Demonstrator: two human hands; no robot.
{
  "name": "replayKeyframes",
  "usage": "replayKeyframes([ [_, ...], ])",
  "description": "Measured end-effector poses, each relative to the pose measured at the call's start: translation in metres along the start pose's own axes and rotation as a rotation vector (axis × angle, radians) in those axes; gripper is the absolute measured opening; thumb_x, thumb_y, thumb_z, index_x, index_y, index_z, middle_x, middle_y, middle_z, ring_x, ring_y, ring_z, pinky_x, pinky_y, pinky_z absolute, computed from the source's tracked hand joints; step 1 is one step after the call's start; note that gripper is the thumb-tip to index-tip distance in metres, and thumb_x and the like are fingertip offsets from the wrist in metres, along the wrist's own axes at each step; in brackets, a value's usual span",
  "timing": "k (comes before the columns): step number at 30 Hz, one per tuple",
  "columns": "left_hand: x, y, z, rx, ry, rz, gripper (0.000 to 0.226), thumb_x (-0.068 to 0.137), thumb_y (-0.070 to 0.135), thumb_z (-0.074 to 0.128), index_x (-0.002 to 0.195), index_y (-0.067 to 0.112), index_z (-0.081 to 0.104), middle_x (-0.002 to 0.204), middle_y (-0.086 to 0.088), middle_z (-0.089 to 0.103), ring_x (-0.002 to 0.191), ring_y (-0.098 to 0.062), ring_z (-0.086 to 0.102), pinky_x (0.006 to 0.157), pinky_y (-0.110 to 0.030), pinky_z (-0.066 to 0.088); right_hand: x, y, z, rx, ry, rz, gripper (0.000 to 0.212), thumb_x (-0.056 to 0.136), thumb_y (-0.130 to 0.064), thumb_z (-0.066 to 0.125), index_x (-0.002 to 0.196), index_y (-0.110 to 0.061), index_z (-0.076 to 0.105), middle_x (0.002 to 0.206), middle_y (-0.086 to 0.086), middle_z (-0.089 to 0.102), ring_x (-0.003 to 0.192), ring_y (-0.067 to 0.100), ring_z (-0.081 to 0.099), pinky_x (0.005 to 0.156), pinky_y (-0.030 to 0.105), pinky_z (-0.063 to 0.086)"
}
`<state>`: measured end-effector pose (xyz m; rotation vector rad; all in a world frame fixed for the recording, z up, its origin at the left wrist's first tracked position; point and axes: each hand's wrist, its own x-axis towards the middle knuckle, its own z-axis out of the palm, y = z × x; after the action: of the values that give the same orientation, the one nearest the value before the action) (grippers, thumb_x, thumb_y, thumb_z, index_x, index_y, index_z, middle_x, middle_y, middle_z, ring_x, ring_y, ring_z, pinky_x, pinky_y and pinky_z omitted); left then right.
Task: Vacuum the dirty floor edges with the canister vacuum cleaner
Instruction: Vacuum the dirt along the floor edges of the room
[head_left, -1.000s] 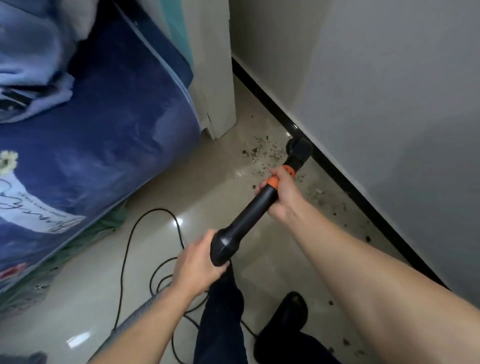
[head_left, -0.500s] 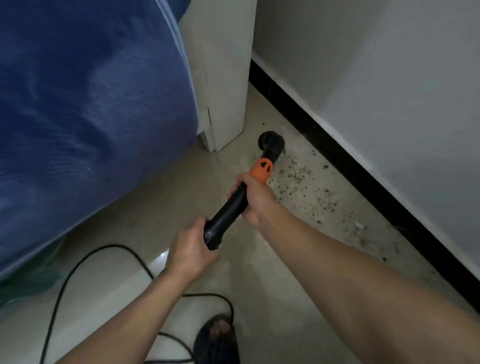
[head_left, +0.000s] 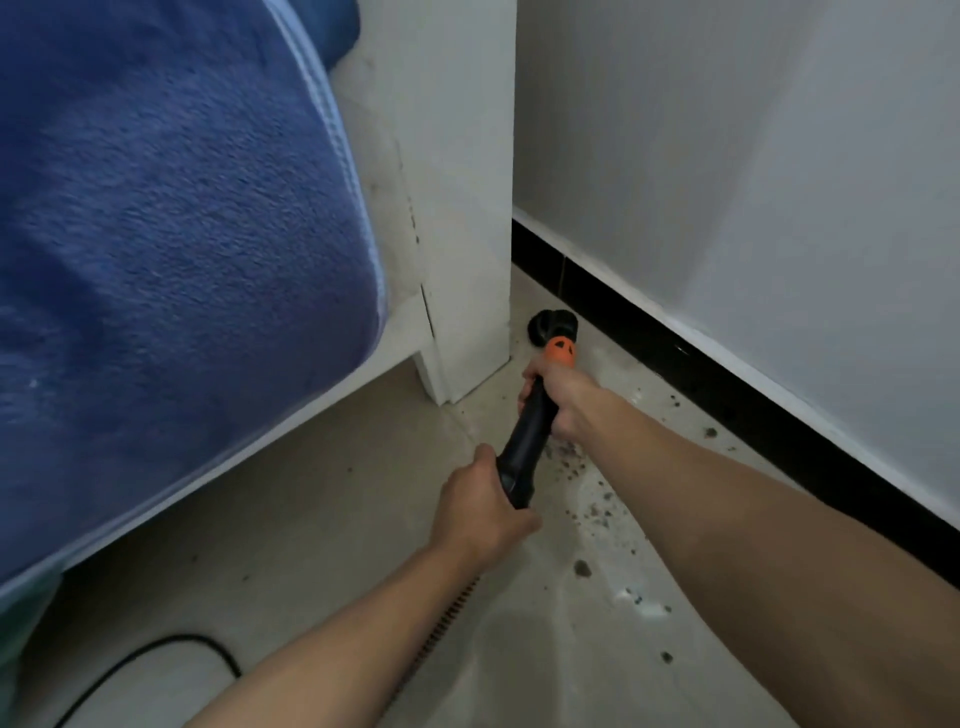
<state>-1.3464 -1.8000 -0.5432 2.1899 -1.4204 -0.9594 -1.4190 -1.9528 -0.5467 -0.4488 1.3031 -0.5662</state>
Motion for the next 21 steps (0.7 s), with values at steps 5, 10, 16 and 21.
replayKeyframes([
  [5,-0.055,-0.027,-0.004,-0.023,-0.01,-0.051,0.041,0.066,0.027,0.076,0.093,0.02,0.045,0.081,0.007,0.057,0.062,-0.005,0.055,0.041,-0.012,0.032,-0.031,0.048,0.012,-0.032,-0.071,0.064,0.014,0.082,0.0,0.055,0.073,-0.009,0.048,0.053,0.005,0.049,0.041,0.017,0.047,0.047,0.027,0.045],
  [10,-0.108,-0.068,-0.011,-0.003,-0.034,-0.103,0.04,0.062,0.028,0.073,0.089,0.023,0.043,0.081,0.006,0.061,0.067,-0.009,0.06,0.05,-0.02,0.044,-0.069,0.102,0.024,-0.001,-0.081,0.071,0.009,0.08,0.002,0.056,0.078,-0.005,0.052,0.055,0.008,0.05,0.043,0.019,0.048,0.048,0.026,0.047],
  [16,-0.157,-0.107,-0.029,-0.003,0.039,-0.202,0.039,0.059,0.025,0.072,0.085,0.023,0.044,0.073,0.005,0.059,0.061,-0.009,0.057,0.048,-0.018,0.039,-0.106,0.148,0.062,-0.051,-0.149,0.103,0.013,0.081,0.004,0.056,0.073,-0.005,0.053,0.056,0.008,0.05,0.046,0.02,0.047,0.05,0.028,0.046],
  [21,-0.158,-0.111,-0.028,-0.034,0.021,-0.186,0.04,0.058,0.022,0.074,0.085,0.025,0.045,0.074,0.004,0.06,0.06,-0.008,0.057,0.049,-0.019,0.04,-0.106,0.155,0.057,-0.044,-0.103,0.075,0.009,0.083,0.002,0.058,0.078,-0.005,0.054,0.056,0.009,0.052,0.045,0.019,0.049,0.049,0.028,0.047],
])
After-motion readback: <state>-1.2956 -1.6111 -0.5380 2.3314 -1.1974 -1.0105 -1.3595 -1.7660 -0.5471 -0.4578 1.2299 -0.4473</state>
